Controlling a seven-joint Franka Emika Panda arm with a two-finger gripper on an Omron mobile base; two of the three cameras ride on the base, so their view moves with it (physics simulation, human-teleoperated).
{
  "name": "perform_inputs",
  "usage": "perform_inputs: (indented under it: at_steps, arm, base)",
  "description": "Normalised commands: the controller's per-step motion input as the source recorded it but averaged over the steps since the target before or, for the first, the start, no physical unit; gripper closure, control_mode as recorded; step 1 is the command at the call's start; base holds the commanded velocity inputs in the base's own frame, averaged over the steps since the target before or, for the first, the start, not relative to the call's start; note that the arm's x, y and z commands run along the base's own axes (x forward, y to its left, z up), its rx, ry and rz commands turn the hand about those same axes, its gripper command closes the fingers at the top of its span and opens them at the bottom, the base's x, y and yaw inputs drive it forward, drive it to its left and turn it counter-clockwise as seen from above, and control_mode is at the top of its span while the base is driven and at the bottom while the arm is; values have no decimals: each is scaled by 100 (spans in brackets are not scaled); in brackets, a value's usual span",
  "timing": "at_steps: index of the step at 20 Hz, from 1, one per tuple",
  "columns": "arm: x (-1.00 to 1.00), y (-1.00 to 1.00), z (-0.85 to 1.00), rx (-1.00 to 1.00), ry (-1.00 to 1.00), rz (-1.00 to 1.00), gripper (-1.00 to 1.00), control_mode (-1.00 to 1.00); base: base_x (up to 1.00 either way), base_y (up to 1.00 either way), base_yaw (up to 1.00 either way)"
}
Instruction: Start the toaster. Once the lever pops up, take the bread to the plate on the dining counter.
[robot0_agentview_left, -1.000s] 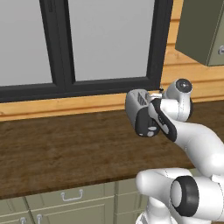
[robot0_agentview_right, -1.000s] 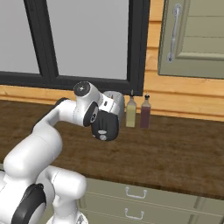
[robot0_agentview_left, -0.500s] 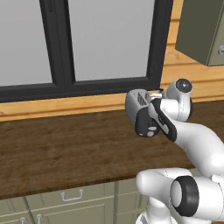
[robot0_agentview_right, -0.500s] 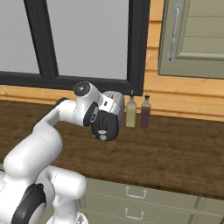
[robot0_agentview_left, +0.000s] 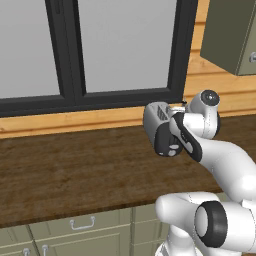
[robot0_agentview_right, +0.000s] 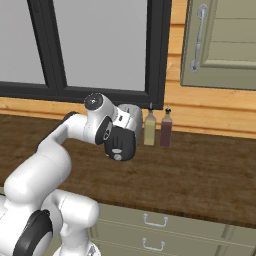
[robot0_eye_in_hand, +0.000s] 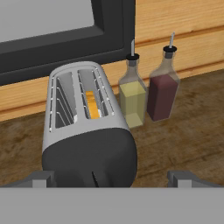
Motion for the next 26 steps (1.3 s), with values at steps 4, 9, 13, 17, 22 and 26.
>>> perform_inputs:
  at_steps: [4, 9, 13, 17, 22, 26]
  arm:
    - [0, 0, 0, 0, 0, 0, -100, -100]
    - [0, 0, 0, 0, 0, 0, -100, -100]
    - [0, 0, 0, 0, 0, 0, -100, -100]
    - [0, 0, 0, 0, 0, 0, -100, -100]
    - [0, 0, 0, 0, 0, 0, -100, -100]
    - [0, 0, 0, 0, 0, 0, -100, -100]
  base:
    - [0, 0, 0]
    - [0, 0, 0]
    - [0, 0, 0]
    - [0, 0, 0]
    - [0, 0, 0]
    - [0, 0, 0]
